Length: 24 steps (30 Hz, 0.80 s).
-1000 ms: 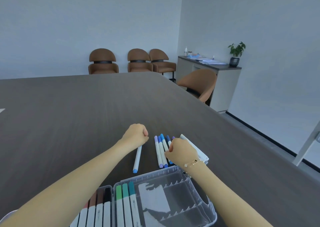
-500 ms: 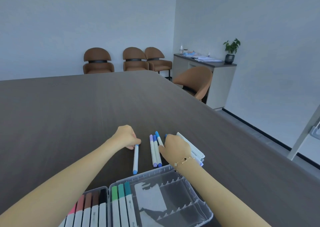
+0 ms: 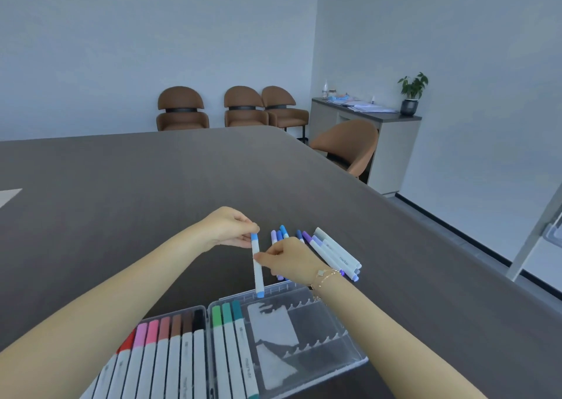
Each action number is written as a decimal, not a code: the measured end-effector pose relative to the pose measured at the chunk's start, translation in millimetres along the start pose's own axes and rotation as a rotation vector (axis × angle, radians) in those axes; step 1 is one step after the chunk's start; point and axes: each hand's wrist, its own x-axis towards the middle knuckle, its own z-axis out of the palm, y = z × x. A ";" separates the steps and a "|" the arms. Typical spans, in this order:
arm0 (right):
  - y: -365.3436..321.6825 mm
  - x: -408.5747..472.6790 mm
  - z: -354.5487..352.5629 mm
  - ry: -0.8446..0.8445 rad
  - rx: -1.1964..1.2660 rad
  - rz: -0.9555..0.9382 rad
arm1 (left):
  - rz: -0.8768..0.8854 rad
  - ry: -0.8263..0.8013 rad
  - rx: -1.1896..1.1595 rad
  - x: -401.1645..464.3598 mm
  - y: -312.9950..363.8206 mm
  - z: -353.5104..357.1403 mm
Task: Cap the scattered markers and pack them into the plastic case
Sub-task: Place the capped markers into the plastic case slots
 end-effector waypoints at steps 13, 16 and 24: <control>-3.5 -86.9 1.5 -0.386 -0.297 0.062 | 0.155 -0.156 0.367 -71.4 -26.2 15.7; -1.9 -89.6 6.5 -0.450 -0.310 0.063 | 0.222 -0.173 0.470 -75.7 -36.2 18.9; -7.0 -77.9 5.1 -0.535 -0.433 0.038 | 0.282 -0.154 0.346 -82.6 -60.1 4.4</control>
